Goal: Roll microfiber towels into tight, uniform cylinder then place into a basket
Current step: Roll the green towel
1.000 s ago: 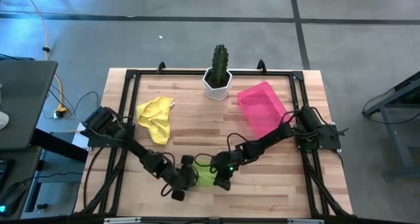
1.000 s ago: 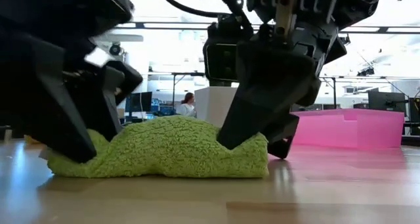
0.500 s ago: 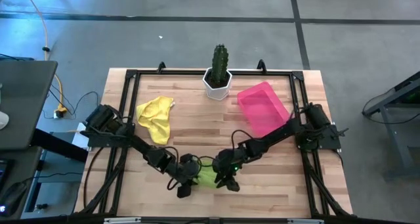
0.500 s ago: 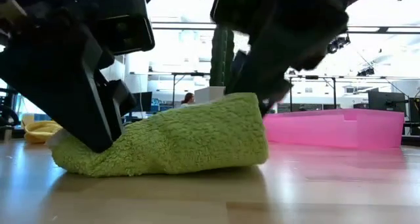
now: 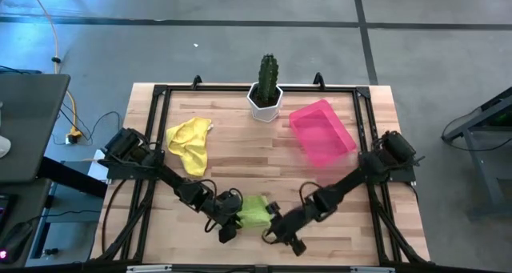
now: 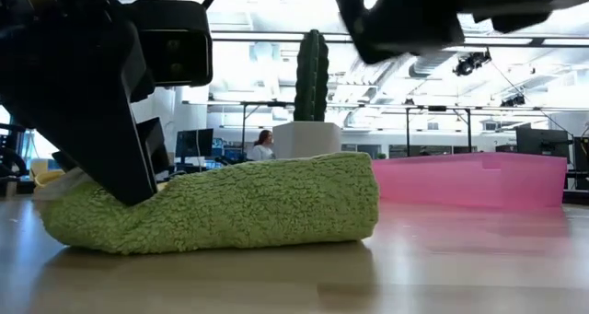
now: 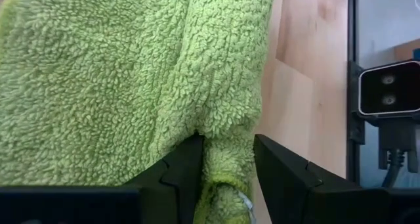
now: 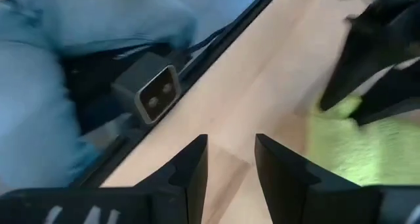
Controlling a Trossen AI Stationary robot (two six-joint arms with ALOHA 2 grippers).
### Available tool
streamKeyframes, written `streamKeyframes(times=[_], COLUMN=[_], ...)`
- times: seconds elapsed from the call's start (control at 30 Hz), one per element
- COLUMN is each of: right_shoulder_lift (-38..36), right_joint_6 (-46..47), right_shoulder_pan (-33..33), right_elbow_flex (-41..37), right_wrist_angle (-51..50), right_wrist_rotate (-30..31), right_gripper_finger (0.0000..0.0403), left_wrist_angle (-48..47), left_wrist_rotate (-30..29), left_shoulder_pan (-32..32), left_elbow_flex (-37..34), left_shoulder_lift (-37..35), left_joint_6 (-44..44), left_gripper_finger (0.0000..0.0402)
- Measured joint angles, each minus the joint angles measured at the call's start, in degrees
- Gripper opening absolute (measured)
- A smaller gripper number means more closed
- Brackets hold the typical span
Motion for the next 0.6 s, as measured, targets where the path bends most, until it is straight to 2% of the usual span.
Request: streamKeyframes(times=[0.1,0.2,0.33,0.6], right_shoulder_lift=[0.0,0.0,0.19,3.61], right_joint_6=[-1.3,-0.29,3.96,3.92], right_shoulder_pan=[1.96,2.84,2.58,1.65], right_elbow_flex=[0.0,0.0,0.03,0.07], right_wrist_angle=[0.16,-0.22,-0.22,-0.18], right_wrist_rotate=[8.45,14.08,14.79,15.04], right_gripper_finger=[0.0119,0.0119,0.0128,0.0192], left_wrist_angle=[0.77,1.04,1.1,1.14], left_wrist_rotate=[0.03,0.02,0.28,0.28], left_shoulder_pan=[0.0,0.14,0.76,1.09], left_elbow_flex=[-0.04,-0.04,-0.04,0.0], left_shoulder_lift=[0.04,0.06,0.06,0.06], left_joint_6=[-0.83,-0.92,-2.1,-2.34], left_gripper_finger=[0.0131,0.0131,0.0131,0.0131])
